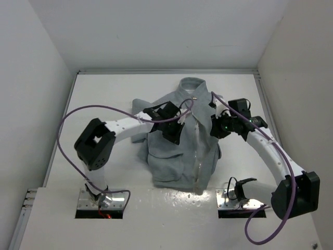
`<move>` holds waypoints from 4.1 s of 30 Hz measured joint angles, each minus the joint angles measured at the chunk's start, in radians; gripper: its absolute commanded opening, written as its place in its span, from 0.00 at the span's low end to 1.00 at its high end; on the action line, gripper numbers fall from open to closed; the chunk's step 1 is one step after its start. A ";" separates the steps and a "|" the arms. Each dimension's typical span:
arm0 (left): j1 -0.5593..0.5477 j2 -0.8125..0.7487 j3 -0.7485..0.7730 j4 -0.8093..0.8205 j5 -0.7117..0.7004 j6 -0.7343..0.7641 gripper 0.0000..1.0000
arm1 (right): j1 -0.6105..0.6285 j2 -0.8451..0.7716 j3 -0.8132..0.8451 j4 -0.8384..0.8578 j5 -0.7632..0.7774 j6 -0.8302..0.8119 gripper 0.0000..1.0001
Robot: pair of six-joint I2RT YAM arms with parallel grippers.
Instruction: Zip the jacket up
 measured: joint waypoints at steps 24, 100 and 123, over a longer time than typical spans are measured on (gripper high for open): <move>0.122 0.405 0.338 0.058 -0.484 0.298 0.08 | -0.095 -0.100 0.006 -0.097 -0.319 0.002 0.44; 0.538 -0.414 -0.302 0.039 0.199 -0.126 1.00 | 0.814 0.424 -0.727 1.636 0.250 -1.477 0.31; 0.538 -0.413 -0.314 0.040 0.185 -0.125 1.00 | 0.832 0.311 -0.696 1.579 0.274 -1.405 0.00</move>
